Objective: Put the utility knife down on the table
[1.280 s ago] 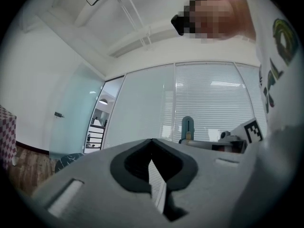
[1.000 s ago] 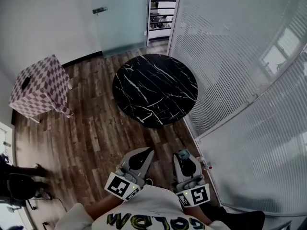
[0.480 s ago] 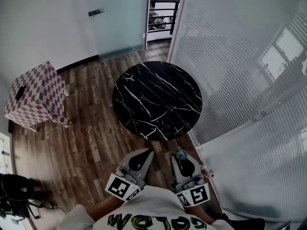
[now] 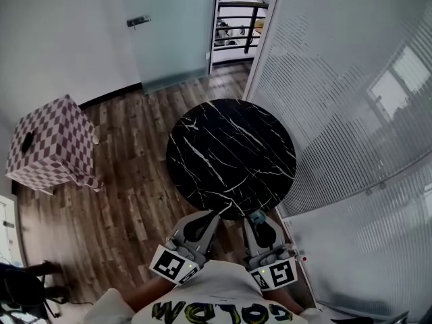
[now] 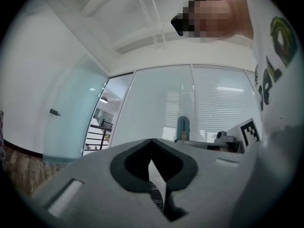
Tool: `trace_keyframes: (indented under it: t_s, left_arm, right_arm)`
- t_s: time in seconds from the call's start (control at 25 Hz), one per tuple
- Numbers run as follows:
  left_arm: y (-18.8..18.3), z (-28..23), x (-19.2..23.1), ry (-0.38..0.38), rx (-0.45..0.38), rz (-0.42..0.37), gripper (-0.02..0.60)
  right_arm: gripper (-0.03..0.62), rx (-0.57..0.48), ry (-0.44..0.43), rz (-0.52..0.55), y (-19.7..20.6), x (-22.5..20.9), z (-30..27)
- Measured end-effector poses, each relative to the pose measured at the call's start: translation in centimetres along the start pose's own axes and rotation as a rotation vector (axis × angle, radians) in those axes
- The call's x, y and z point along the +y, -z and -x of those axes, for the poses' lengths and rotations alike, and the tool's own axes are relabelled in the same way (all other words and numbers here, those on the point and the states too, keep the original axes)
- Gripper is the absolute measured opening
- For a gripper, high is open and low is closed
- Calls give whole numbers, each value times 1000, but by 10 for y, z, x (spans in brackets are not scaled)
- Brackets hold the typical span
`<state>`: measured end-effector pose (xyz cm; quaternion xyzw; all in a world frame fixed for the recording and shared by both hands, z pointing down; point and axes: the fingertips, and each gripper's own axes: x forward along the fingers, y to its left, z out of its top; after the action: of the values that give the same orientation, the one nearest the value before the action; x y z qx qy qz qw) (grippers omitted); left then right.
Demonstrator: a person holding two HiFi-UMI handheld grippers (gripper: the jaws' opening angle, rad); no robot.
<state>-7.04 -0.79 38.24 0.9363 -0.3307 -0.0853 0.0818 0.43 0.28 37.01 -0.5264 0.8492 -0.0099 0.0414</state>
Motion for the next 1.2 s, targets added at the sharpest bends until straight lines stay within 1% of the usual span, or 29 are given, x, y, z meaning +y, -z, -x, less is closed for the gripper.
trace_keyframes:
  t_s: [0.16,0.36,0.72,0.96,1.2]
  left_arm:
    - [0,-7,25,1,8,3,0]
    - [1,-15,41,10,17,9,1]
    - [7,-40,38,27,30,14,0]
    - [13,-66,33,13,32,16,0]
    - [12,-91,29,-7,22,19,1]
  right_arm:
    - [74,10,2,-6,7,-2,-24]
    - [75,13,6,-7,10,-7,-42]
    - [74,7,28,-15,12,-31,-46]
    - [74,13,32,-17,11,-61,-41]
    - [74,13,13,-5,5,-82,-37]
